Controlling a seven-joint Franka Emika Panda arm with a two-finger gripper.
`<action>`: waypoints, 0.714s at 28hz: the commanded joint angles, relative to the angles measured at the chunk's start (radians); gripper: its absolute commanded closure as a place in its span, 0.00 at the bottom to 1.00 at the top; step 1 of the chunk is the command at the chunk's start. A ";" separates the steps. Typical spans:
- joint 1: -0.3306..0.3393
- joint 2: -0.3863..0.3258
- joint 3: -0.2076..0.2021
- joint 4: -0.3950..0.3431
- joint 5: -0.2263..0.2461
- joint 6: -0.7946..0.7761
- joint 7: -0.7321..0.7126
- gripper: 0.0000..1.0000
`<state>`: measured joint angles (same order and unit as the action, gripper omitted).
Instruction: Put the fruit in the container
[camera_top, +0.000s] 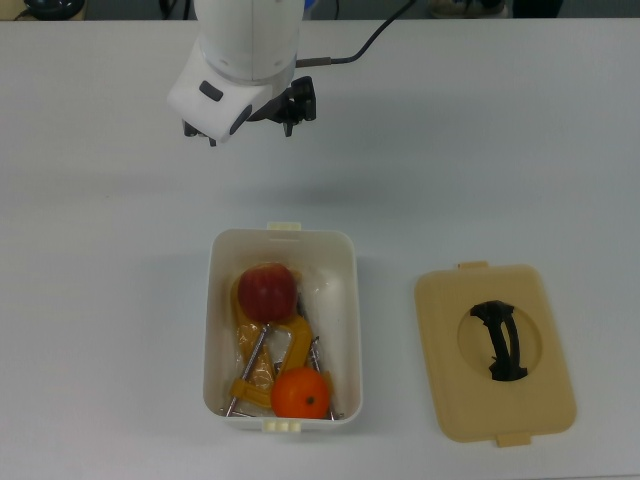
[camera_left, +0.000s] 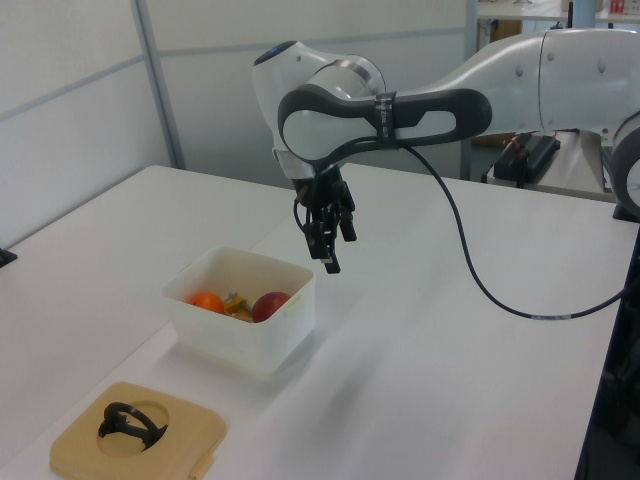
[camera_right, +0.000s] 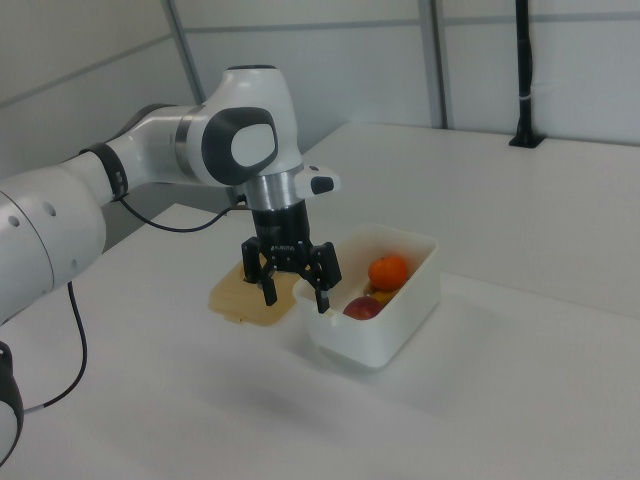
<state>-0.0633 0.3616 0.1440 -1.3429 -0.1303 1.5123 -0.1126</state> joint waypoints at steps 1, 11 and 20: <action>0.005 -0.015 -0.011 -0.021 0.026 -0.009 -0.027 0.00; 0.004 -0.033 -0.014 -0.021 0.026 -0.006 -0.024 0.00; 0.004 -0.032 -0.008 -0.028 0.026 -0.014 -0.022 0.00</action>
<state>-0.0640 0.3542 0.1441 -1.3455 -0.1268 1.5123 -0.1126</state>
